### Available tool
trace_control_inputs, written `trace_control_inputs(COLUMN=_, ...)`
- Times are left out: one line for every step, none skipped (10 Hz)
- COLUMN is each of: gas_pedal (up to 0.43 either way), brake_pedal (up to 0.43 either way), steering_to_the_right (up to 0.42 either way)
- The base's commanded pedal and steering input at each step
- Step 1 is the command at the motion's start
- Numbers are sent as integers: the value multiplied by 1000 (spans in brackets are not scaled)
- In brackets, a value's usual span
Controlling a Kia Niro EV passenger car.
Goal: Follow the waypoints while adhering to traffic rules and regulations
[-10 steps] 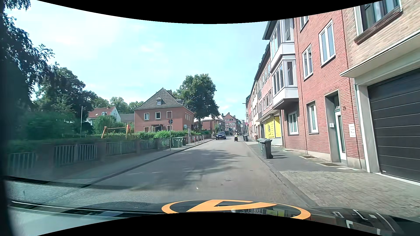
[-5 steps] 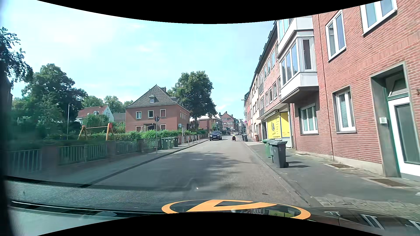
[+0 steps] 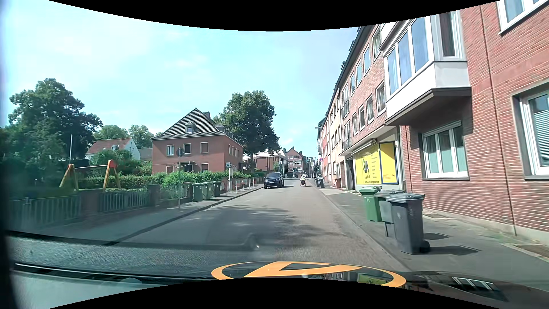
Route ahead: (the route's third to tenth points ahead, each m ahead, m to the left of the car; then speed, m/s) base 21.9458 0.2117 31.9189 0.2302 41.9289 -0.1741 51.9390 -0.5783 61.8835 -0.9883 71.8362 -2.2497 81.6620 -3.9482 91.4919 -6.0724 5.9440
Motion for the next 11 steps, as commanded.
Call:
trace_control_inputs(gas_pedal=98, brake_pedal=0, steering_to_the_right=16)
trace_control_inputs(gas_pedal=98, brake_pedal=0, steering_to_the_right=15)
trace_control_inputs(gas_pedal=98, brake_pedal=0, steering_to_the_right=15)
trace_control_inputs(gas_pedal=98, brake_pedal=0, steering_to_the_right=15)
trace_control_inputs(gas_pedal=98, brake_pedal=0, steering_to_the_right=15)
trace_control_inputs(gas_pedal=98, brake_pedal=0, steering_to_the_right=15)
trace_control_inputs(gas_pedal=87, brake_pedal=0, steering_to_the_right=15)
trace_control_inputs(gas_pedal=87, brake_pedal=0, steering_to_the_right=15)
trace_control_inputs(gas_pedal=87, brake_pedal=0, steering_to_the_right=13)
trace_control_inputs(gas_pedal=87, brake_pedal=0, steering_to_the_right=12)
trace_control_inputs(gas_pedal=87, brake_pedal=0, steering_to_the_right=11)
